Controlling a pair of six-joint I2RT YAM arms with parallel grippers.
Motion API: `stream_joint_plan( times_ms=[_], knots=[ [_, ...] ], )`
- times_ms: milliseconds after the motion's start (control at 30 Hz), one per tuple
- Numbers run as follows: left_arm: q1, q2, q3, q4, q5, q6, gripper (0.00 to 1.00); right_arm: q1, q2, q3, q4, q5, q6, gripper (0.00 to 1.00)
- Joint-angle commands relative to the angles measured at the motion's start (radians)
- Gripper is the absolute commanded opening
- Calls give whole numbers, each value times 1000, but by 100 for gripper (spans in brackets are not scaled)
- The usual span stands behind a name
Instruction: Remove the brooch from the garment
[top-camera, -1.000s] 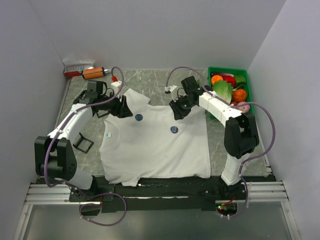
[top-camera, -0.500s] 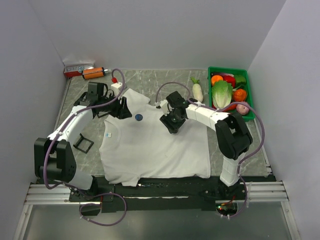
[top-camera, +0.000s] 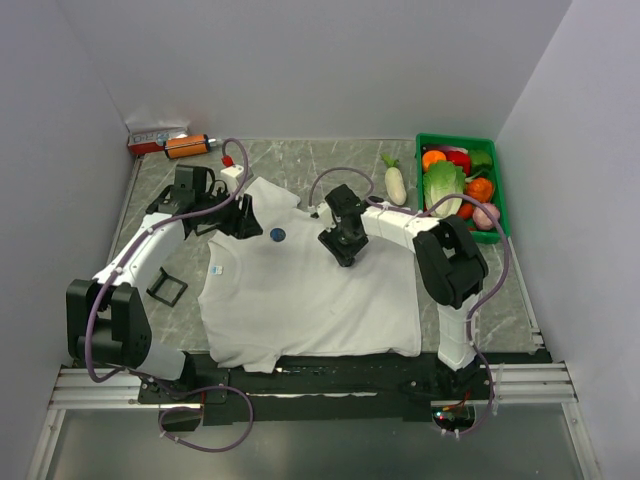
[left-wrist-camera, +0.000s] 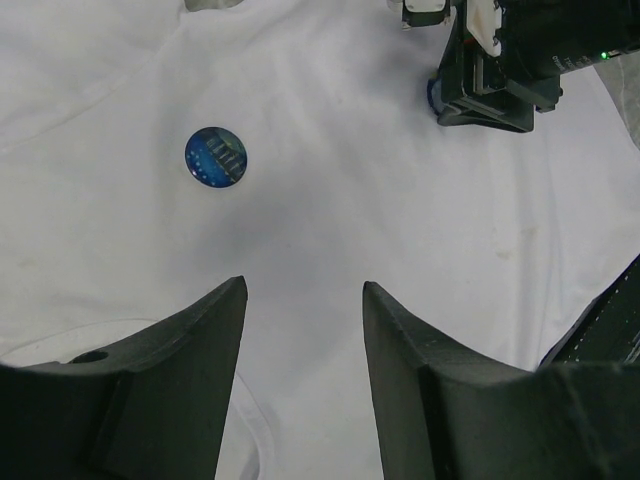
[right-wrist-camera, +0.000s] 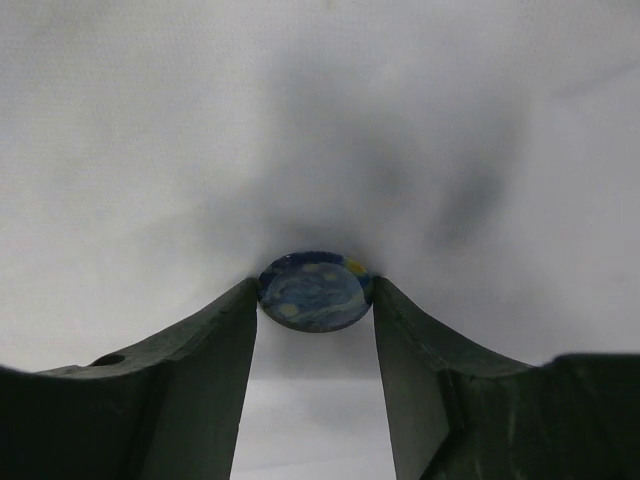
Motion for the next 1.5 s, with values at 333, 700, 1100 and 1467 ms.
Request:
stream_joint_plan(
  times_ms=[333,700,1100,1467],
  knots=[
    [0,14,45,-3,10,13,56,-64,-106,6,-71,-168,4,32],
    [-69,-85,11,154,131,54,56,-196,-82,233,-369,-958,-169,37],
    [-253,-45,214,71,90,282,56,-303,109,464,-954,-1420,-591,44],
    [-320,-30,219,65,87,320,54,-303,63,409,-955,-1433,-591,44]
  ],
)
